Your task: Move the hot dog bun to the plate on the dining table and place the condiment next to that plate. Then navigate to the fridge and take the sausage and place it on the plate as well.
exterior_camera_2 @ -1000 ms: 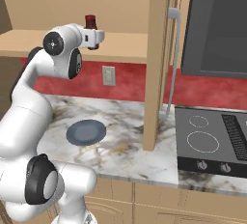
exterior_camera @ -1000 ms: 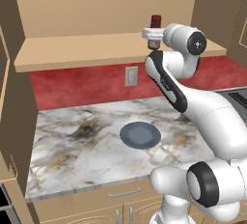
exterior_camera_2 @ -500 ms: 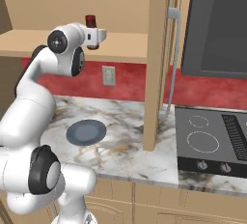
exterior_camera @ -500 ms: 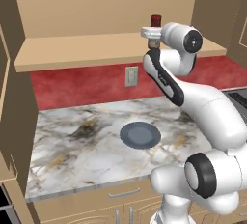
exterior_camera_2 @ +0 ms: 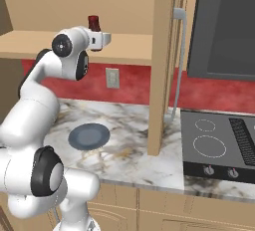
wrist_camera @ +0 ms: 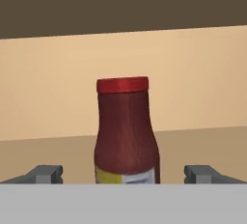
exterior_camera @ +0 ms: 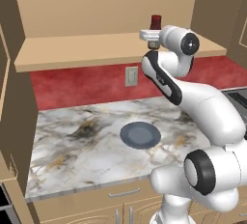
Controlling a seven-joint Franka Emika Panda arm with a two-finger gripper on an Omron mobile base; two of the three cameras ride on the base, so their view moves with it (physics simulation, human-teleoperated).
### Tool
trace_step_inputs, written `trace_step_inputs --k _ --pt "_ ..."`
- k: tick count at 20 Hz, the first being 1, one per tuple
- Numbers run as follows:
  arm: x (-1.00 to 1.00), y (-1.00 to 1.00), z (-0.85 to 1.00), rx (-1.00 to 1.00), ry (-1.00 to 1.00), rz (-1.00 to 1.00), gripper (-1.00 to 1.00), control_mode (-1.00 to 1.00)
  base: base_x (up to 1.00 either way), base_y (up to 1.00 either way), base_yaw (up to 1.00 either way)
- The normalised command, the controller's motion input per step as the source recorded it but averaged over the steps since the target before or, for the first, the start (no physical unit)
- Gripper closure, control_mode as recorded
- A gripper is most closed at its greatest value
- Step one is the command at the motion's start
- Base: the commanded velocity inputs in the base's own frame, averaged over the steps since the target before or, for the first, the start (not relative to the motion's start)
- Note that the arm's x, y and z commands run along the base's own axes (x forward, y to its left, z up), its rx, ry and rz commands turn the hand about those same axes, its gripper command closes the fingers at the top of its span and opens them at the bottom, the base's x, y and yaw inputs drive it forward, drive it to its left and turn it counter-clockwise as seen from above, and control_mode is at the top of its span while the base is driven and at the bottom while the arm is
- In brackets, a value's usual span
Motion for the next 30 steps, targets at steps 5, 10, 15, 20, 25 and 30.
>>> trace_step_inputs --k 5,10,15,20,25,30 --pt "0.16 0.0 -0.01 0.0 0.0 0.0 -1.0 -1.0 0.0 0.0 0.0" --pt "0.14 0.0 0.0 0.0 0.0 0.0 -1.0 -1.0 0.0 0.0 0.0" --pt "0.11 0.0 0.0 0.0 0.0 0.0 -1.0 -1.0 0.0 0.0 0.0" --pt "0.15 0.0 0.0 0.0 0.0 0.0 -1.0 -1.0 0.0 0.0 0.0" --pt "0.15 -0.02 -0.02 0.0 0.0 0.0 1.0 -1.0 0.0 0.0 0.0" --pt "0.1 -0.04 -0.04 0.0 0.0 0.01 1.0 -1.0 0.0 0.0 0.0"
